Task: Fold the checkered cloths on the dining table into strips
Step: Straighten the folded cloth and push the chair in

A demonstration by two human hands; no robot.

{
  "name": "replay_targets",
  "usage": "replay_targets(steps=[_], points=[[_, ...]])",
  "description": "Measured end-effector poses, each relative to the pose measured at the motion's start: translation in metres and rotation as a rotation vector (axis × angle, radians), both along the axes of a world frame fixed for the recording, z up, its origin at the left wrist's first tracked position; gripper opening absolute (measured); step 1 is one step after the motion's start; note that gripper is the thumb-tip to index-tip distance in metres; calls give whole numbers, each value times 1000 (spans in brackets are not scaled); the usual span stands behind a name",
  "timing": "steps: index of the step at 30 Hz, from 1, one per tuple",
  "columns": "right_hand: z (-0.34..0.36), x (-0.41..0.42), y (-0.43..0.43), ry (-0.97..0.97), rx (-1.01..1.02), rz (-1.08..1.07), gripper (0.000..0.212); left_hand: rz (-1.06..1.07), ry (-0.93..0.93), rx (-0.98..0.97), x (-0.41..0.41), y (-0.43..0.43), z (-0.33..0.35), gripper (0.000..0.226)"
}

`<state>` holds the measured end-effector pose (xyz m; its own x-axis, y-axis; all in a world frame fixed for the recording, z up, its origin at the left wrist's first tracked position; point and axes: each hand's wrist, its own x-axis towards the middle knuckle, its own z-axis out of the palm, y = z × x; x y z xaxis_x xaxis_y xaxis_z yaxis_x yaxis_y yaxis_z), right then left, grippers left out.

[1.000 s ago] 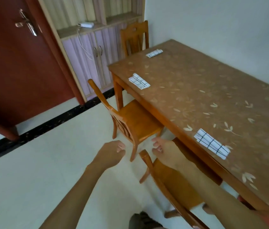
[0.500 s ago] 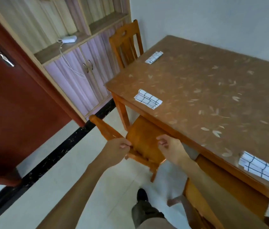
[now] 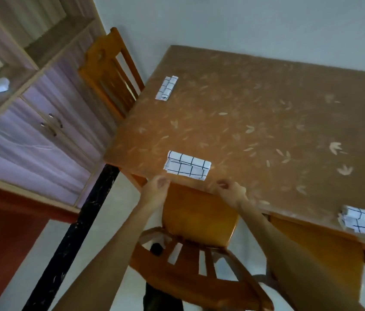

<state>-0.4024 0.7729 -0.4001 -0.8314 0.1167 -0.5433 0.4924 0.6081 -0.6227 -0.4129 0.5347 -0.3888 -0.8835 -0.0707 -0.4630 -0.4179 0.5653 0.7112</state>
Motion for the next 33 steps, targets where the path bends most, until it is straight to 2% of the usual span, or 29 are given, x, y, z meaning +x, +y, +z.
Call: replay_targets(steps=[6,9,12,20,33], points=[[-20,-50,-24,-35,-27,-248,44,-89,-43,38,-103,-10,-31,44],[-30,-70,-34,3,-18,-292,39,-161,-47,44,-138,-6,-47,53],[-41,-85,-45,-13,-31,-315,46,-244,-116,15,-154,0,-62,61],[-59,-85,-55,-18,-74,-373,59,-259,-176,-21,-148,8,-82,66],[-64,-40,-12,-8,-30,-463,57,-447,-188,-3,-109,54,-78,68]])
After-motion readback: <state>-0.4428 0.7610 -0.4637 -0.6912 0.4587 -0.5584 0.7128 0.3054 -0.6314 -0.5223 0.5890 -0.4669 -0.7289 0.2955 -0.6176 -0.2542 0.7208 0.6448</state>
